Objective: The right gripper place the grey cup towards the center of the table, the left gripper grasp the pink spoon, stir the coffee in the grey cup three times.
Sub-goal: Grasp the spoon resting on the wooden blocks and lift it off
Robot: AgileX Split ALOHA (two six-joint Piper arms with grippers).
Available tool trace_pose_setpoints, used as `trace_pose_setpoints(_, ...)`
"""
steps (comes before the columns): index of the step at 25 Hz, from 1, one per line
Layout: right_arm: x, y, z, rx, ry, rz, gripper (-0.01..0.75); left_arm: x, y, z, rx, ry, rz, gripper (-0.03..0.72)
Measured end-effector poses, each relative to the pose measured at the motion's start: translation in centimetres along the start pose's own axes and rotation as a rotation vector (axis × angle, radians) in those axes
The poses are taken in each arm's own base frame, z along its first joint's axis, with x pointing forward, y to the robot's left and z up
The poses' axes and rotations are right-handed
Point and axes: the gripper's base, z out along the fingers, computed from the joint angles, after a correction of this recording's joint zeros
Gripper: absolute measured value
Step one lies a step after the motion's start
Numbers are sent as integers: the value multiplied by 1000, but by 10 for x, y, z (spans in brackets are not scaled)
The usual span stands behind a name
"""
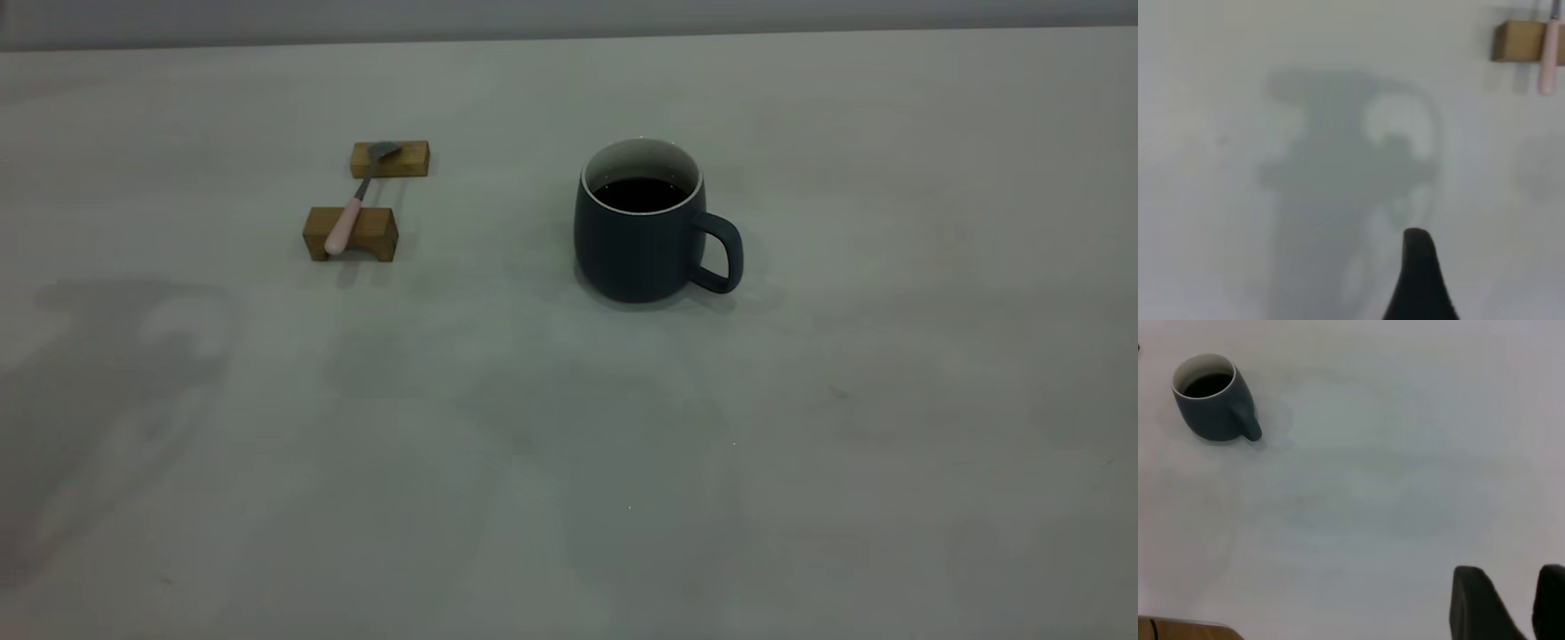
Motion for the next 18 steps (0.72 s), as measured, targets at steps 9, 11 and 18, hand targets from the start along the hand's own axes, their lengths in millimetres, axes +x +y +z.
trace_pose_setpoints(9, 0, 0, 0, 0, 0, 0, 243, -23, -60, 102, 36, 80, 98, 623)
trace_pose_setpoints(11, 0, 0, 0, 0, 0, 0, 243, -25, -70, 122, 45, 80, 116, 619)
trace_pose_setpoints(18, 0, 0, 0, 0, 0, 0, 243, -28, -84, 166, 44, 115, 135, 607)
